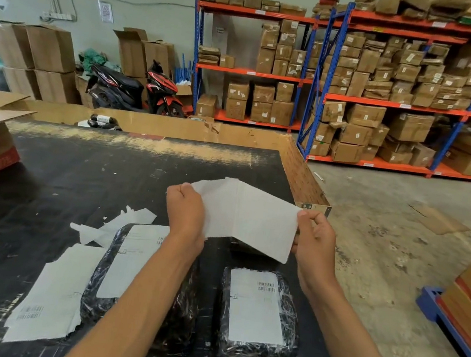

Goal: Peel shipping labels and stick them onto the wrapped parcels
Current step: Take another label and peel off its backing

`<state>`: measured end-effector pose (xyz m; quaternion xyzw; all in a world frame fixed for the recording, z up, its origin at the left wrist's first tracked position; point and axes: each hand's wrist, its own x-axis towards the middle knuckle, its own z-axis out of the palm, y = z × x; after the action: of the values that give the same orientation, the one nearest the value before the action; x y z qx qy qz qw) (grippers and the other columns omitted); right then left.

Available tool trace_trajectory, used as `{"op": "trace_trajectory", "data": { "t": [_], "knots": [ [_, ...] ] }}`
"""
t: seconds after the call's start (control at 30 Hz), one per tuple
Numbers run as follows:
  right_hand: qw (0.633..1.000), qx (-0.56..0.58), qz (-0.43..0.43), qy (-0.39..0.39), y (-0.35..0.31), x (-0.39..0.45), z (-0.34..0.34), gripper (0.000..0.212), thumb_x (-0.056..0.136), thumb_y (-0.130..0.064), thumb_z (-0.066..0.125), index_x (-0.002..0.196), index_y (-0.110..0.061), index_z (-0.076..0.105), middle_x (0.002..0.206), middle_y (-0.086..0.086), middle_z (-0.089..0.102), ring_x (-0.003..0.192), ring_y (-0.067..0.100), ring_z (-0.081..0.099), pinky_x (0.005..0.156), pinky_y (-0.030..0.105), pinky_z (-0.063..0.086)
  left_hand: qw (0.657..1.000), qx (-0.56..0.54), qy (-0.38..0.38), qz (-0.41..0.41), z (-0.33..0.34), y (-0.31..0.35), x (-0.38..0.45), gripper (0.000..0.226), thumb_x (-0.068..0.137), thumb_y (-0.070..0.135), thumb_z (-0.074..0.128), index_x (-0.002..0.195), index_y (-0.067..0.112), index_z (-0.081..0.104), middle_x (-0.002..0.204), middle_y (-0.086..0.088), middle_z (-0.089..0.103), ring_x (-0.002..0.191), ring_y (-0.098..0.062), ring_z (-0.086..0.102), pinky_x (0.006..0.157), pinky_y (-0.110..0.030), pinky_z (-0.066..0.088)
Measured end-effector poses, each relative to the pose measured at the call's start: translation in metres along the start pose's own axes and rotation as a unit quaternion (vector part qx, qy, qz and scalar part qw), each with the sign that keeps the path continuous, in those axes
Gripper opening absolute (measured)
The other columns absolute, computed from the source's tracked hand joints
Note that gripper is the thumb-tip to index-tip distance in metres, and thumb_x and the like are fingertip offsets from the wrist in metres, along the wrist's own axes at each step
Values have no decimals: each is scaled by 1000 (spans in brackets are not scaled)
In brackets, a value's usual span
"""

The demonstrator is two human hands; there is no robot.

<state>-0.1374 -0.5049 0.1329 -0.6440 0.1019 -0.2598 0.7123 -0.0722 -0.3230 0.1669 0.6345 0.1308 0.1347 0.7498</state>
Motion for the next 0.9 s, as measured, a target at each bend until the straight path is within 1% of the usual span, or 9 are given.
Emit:
{"op": "trace_trajectory", "data": {
  "t": [0.07, 0.17, 0.23, 0.33, 0.43, 0.53, 0.6, 0.67, 0.9],
  "knots": [
    [999, -48, -4, 13, 4, 13, 3, 22, 105, -25, 47, 86, -16, 53, 82, 8, 71, 68, 19, 64, 52, 29, 48, 1000, 14, 3, 15, -11, 1, 22, 19, 105, 28, 32, 97, 15, 42, 89, -2, 46, 70, -15, 40, 60, -29, 34],
    [993, -115, -8, 29, 15, 28, 13, 21, 106, -23, 46, 88, -15, 53, 77, 11, 61, 63, 20, 54, 49, 29, 40, 999, 33, 9, 20, -28, 1, 57, 22, 105, 29, 37, 92, 12, 41, 106, -13, 59, 73, -18, 42, 66, -36, 37],
    [989, -139, -4, 46, 22, 36, 23, 20, 106, -21, 44, 91, -12, 54, 75, 11, 55, 61, 20, 47, 50, 29, 36, 999, 41, 24, 27, -43, 0, 80, 25, 105, 31, 40, 86, 14, 43, 90, -7, 55, 78, -21, 42, 71, -36, 38],
    [985, -147, -2, 90, 30, 45, 36, 18, 106, -17, 44, 92, -11, 53, 66, 2, 45, 55, 15, 37, 50, 27, 29, 997, 51, 54, 30, -74, -8, 120, 32, 105, 30, 41, 74, 20, 35, 74, 1, 36, 65, -13, 36, 70, -33, 39],
    [984, -160, -6, 81, 39, 50, 52, 19, 106, -17, 44, 90, -12, 52, 64, -1, 40, 54, 13, 34, 51, 26, 28, 996, 63, 66, -3, -106, -23, 163, 22, 105, 24, 40, 84, 14, 40, 75, 1, 35, 65, -15, 35, 71, -39, 39],
    [982, -175, -7, 69, 43, 52, 69, 19, 106, -19, 44, 90, -14, 53, 67, -2, 43, 58, 12, 38, 53, 25, 32, 992, 97, 71, -28, -122, -43, 190, 11, 100, 9, 40, 103, 8, 51, 99, -11, 50, 89, -22, 43, 74, -37, 43],
    [980, -186, -8, 73, 46, 58, 87, 17, 106, -20, 45, 93, -14, 55, 72, -2, 47, 63, 12, 42, 56, 26, 35, 989, 112, 75, -52, -132, -58, 208, 30, 98, 2, 40, 126, 3, 50, 123, -20, 52, 100, -26, 48, 89, -40, 46],
    [976, -203, -12, 71, 49, 61, 100, 16, 106, -20, 45, 96, -12, 56, 77, -1, 50, 69, 12, 46, 58, 25, 38, 983, 138, 90, -79, -141, -74, 221, 39, 95, -1, 40, 132, 6, 47, 134, -23, 49, 110, -35, 52, 91, -39, 44],
    [974, -221, 2, 53, 67, 69, 125, 19, 106, -19, 44, 90, -15, 52, 82, 2, 52, 73, 16, 48, 58, 26, 37, 958, 252, 44, -129, -157, -114, 242, 45, 93, 1, 44, 136, 12, 41, 134, -25, 50, 117, -43, 51, 86, -43, 44]
  ]
}}
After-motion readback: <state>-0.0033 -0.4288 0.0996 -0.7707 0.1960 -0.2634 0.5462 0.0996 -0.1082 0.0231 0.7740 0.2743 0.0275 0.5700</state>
